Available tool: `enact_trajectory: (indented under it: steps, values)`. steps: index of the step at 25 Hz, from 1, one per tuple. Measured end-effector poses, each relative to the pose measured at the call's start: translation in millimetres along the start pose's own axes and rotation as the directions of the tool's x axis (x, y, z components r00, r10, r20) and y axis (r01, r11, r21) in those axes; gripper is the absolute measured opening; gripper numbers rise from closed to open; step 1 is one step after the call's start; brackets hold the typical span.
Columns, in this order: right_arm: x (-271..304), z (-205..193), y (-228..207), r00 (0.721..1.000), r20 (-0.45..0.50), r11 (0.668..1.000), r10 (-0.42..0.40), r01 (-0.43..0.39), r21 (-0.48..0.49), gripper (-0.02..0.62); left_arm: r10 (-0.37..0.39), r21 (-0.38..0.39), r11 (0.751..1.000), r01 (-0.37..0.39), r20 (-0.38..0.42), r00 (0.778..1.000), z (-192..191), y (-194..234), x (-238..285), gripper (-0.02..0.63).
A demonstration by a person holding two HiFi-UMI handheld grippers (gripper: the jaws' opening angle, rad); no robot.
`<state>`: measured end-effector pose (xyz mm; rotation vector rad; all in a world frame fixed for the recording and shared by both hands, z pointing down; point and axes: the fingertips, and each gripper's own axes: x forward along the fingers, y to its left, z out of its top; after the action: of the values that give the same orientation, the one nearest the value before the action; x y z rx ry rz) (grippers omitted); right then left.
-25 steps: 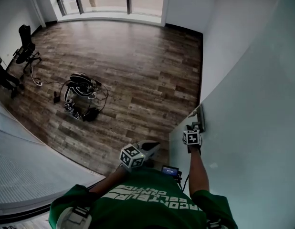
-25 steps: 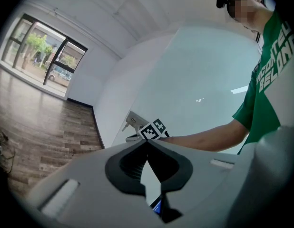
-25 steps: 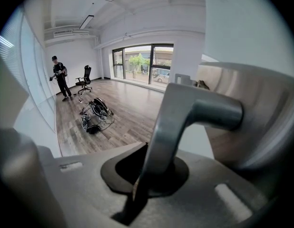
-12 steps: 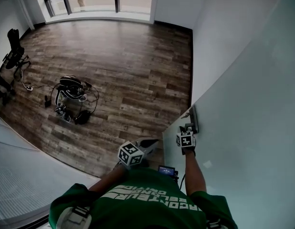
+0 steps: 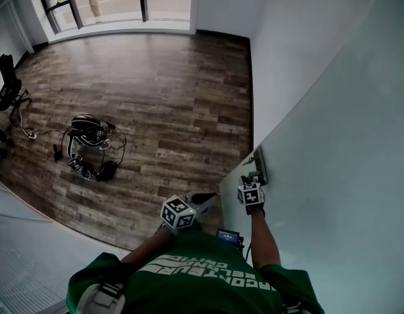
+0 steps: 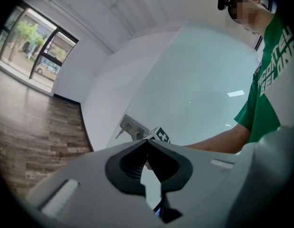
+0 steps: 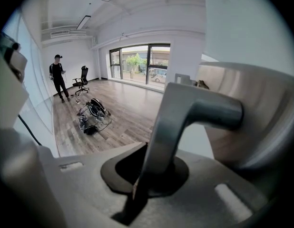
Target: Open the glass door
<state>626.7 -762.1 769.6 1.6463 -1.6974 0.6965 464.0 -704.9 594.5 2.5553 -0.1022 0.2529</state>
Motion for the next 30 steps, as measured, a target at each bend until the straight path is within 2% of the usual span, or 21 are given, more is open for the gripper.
enact_trajectory:
  steps: [14,21,26,30]
  values:
    - [-13,-8,-35,0.999,-0.014,0.998,-0.03,0.03,0.053,-0.008,-0.137,0.031,0.99,0.14,-0.073,0.988,22,15,22,0.015]
    - [-8,-24,-58,0.998,-0.019,0.996,-0.06,0.061,0.073,-0.008,-0.177,0.031,0.983,0.181,-0.107,0.978,24,38,20,0.016]
    - [-13,-20,-75,0.997,-0.011,0.994,-0.078,0.078,0.081,-0.008,-0.206,0.053,0.975,0.214,-0.131,0.97,35,41,25,0.016]
    - [-19,-25,-82,0.995,-0.011,0.991,-0.095,0.095,0.096,-0.008,-0.226,0.043,0.971,0.235,-0.158,0.961,33,35,28,0.015]
